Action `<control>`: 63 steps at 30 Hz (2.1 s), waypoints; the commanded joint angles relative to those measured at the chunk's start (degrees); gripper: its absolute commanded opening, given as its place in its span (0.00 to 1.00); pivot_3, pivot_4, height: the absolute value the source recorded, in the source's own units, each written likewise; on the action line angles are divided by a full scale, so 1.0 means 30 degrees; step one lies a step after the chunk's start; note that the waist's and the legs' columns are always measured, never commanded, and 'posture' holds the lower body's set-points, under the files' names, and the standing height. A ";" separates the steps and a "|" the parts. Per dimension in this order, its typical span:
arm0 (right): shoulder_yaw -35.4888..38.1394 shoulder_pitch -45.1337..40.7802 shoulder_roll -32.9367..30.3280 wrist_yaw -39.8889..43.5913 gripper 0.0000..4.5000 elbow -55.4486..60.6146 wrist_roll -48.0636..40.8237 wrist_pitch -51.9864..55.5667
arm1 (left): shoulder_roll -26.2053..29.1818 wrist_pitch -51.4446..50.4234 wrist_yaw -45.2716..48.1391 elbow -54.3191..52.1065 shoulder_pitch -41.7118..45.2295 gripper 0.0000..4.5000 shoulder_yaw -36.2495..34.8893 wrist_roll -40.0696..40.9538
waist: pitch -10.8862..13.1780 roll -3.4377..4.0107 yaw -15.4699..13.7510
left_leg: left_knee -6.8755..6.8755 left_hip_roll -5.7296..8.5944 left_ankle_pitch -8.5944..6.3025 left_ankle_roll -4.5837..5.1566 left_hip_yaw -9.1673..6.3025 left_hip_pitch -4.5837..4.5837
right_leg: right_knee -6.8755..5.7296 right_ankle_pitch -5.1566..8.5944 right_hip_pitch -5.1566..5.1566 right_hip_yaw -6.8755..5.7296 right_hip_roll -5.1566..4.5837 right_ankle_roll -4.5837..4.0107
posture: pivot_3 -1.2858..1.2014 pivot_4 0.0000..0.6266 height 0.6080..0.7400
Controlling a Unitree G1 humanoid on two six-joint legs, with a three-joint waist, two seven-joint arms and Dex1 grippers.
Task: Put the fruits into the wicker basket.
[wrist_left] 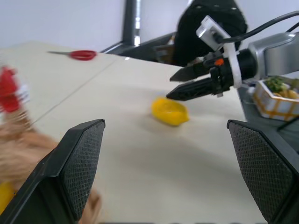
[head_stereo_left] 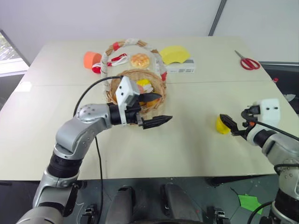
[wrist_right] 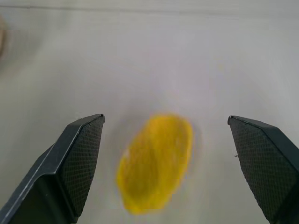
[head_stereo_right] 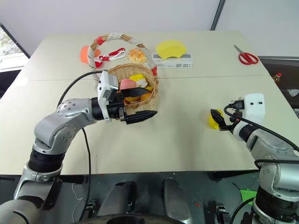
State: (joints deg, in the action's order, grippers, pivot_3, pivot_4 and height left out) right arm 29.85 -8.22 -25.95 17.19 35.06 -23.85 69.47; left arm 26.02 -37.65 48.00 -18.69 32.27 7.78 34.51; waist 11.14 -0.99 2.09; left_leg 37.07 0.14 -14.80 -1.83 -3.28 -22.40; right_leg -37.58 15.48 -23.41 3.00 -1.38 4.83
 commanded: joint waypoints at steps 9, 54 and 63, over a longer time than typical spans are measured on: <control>-0.1472 -0.1039 0.2166 -0.3077 0.93 -0.1126 0.0912 0.0139 | -0.0255 0.0926 0.0849 0.0220 0.0599 1.00 0.0043 -0.0431 | 0.0002 0.0011 0.0051 | 0.0004 0.0014 0.0000 -0.0001 -0.0009 -0.0020 | 0.0003 0.0002 -0.0002 0.0002 -0.0033 0.0005 | 0.52 0.24 1.00; -0.9512 -0.6005 0.1850 0.3259 0.98 -0.0904 -0.1206 -0.8654 | 0.3433 0.0139 -0.2313 -0.1821 -0.4251 1.00 -0.6373 0.1765 | 0.0009 -0.0020 -0.0259 | 0.0043 0.0001 0.0025 -0.0045 -0.0026 -0.0328 | -0.0081 -0.0012 -0.0354 -0.0017 -0.0112 0.0006 | 0.52 0.24 1.00; -1.1011 -0.8884 0.4924 -0.0276 0.98 -0.8569 0.3197 -1.3244 | 0.2582 0.0261 -0.2426 -0.1309 -0.3400 1.00 -0.5675 0.1729 | 0.0008 -0.0018 0.0191 | 0.0032 0.0004 0.0053 -0.0083 -0.0015 -0.0284 | -0.0162 -0.0013 -0.0363 -0.0009 -0.0050 -0.0009 | 0.52 0.24 1.00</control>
State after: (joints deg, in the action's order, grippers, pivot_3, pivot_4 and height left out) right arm -2.19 -32.72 -12.23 16.61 10.47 -15.74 33.84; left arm 33.64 -37.31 40.87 -21.64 21.35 -9.49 39.38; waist 11.17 -1.04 2.66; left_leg 37.15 0.14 -14.64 -2.08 -3.32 -23.27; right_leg -38.07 15.45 -24.53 2.97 -1.54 4.80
